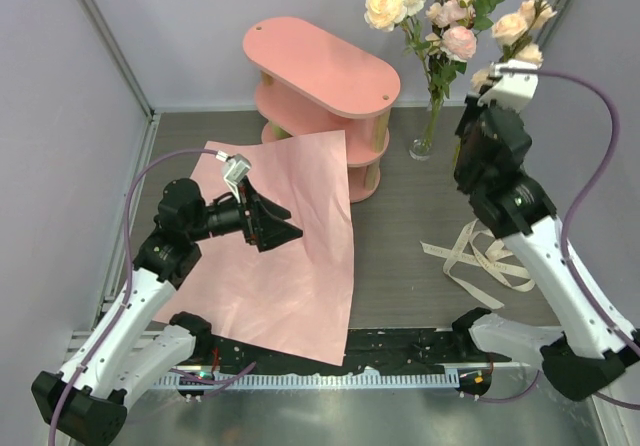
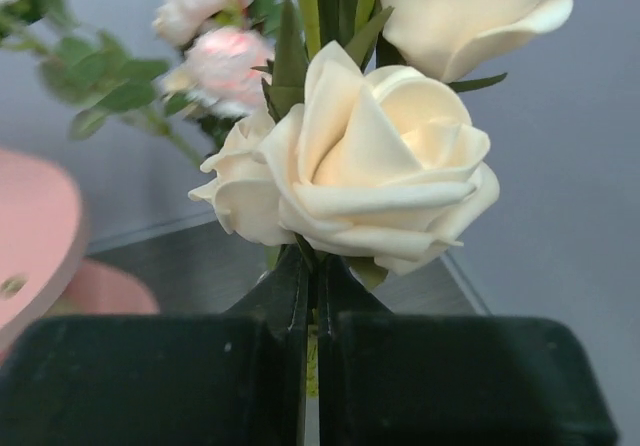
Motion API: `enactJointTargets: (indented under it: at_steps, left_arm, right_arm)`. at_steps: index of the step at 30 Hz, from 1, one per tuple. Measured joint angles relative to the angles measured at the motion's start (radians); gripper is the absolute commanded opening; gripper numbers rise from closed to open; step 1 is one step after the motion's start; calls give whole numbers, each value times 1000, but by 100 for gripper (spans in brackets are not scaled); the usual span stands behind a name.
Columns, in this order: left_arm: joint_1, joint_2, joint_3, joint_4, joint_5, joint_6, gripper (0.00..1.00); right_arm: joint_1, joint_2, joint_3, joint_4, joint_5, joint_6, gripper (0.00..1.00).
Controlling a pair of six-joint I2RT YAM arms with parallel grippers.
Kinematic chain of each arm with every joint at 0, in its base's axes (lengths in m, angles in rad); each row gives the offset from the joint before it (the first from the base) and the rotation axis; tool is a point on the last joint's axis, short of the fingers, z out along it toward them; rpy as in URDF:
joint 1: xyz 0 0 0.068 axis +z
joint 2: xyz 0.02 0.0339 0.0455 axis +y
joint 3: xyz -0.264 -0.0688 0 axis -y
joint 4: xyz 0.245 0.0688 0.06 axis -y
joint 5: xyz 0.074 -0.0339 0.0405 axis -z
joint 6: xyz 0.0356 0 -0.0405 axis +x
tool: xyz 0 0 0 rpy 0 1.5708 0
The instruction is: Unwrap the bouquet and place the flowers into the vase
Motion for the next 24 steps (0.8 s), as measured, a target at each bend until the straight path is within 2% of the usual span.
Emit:
enactJointTargets:
  at_steps: [3,5,16,24]
  left_arm:
    - [0,4,0,-3,-4,1,88]
    - [0,6,0,-6,-6,1,88]
    - [0,17,0,-15,-10,16,88]
    - [0,23,0,-18,-11,19,89]
  right_arm:
    - [-160,131,86,57,-59,-15,1]
    - [-198,184,119,117,-86,-37,1]
    - [-238,306,276,394,-181,-71,1]
    - [-238,411,380,439,-216,-68,1]
